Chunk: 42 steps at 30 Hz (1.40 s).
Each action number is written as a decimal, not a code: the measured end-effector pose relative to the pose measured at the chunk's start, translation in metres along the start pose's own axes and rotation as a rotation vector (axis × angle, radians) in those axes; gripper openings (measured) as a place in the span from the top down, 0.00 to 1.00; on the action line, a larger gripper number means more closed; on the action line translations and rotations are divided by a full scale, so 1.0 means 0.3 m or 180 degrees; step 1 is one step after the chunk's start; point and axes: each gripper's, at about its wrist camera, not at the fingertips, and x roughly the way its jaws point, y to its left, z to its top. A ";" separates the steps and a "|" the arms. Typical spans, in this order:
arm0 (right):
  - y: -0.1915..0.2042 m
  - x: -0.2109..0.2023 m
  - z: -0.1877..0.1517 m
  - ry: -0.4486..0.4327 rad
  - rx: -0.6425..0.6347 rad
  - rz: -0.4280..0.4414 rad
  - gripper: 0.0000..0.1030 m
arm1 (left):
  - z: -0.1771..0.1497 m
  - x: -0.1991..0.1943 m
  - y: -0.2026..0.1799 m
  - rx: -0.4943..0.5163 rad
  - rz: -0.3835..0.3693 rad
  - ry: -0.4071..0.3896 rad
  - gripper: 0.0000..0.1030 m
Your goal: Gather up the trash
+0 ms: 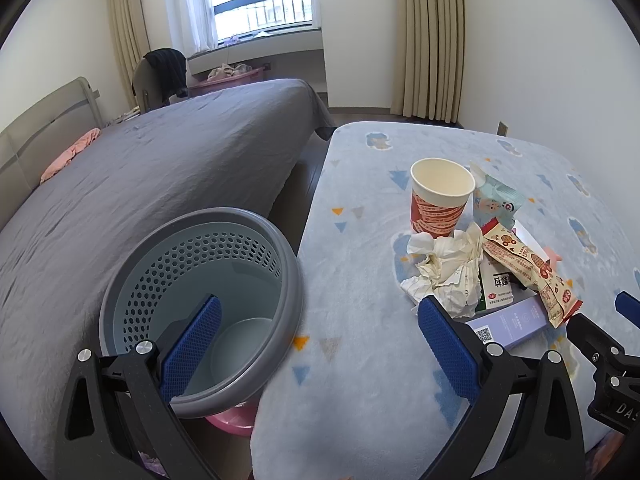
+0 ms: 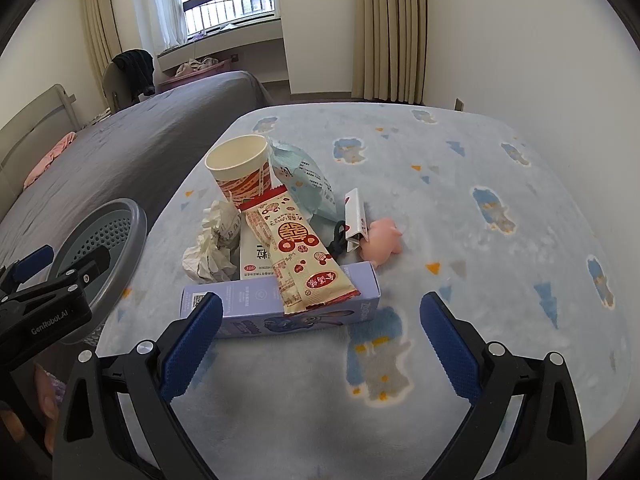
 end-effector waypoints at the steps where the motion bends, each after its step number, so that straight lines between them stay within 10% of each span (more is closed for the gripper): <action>1: -0.001 -0.002 0.002 -0.0003 0.0001 -0.0004 0.08 | 0.000 0.000 -0.001 0.0000 -0.0002 -0.0001 0.06; 42: -0.004 -0.022 0.004 -0.0057 -0.0004 0.0005 0.08 | 0.001 -0.018 -0.001 0.0006 0.0017 -0.0040 0.06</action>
